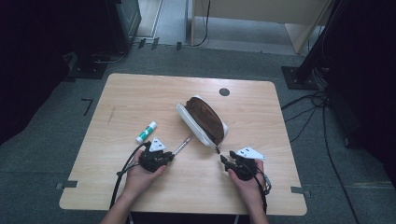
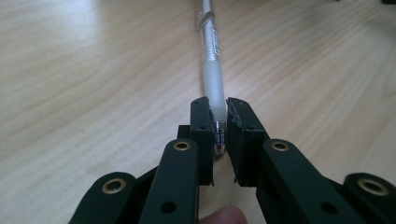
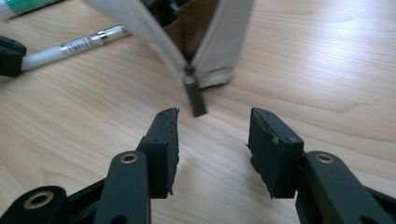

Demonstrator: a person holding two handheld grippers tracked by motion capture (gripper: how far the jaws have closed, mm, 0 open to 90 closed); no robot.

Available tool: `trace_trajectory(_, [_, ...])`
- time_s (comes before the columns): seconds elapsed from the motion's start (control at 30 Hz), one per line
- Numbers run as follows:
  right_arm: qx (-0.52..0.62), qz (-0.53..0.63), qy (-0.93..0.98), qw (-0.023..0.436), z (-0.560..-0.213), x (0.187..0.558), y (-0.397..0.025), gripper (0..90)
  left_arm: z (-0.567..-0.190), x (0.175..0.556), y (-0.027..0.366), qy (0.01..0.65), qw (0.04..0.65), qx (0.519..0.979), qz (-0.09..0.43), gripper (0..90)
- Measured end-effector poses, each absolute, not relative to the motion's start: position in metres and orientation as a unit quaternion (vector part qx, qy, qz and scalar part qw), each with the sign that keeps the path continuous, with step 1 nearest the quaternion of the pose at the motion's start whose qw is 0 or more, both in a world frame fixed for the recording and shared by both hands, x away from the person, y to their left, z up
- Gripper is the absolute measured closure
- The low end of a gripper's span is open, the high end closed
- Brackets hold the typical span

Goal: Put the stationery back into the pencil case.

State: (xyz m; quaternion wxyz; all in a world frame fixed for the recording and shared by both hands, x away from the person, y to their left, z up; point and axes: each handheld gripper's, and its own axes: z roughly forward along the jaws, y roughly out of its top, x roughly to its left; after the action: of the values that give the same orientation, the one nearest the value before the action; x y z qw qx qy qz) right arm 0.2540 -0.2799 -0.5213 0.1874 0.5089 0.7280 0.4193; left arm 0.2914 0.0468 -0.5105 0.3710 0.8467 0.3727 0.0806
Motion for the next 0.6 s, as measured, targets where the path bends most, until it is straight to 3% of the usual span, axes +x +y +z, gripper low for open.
trace_trajectory(0.07, [0.501,0.421,0.734,0.181,-0.521,0.252,-0.273,52.9,-0.511,0.282,0.041,0.366,0.376,0.848,0.07,81.1])
trace_trajectory(0.2, [0.496,0.423,0.739,0.17,-0.521,0.25,-0.264,52.8,-0.51,0.276,0.03,0.351,0.383,0.854,0.037,67.1])
trace_trajectory(0.6, [0.487,0.425,0.746,0.161,-0.522,0.245,-0.249,52.7,-0.512,0.27,0.014,0.307,0.417,0.855,-0.022,48.6])
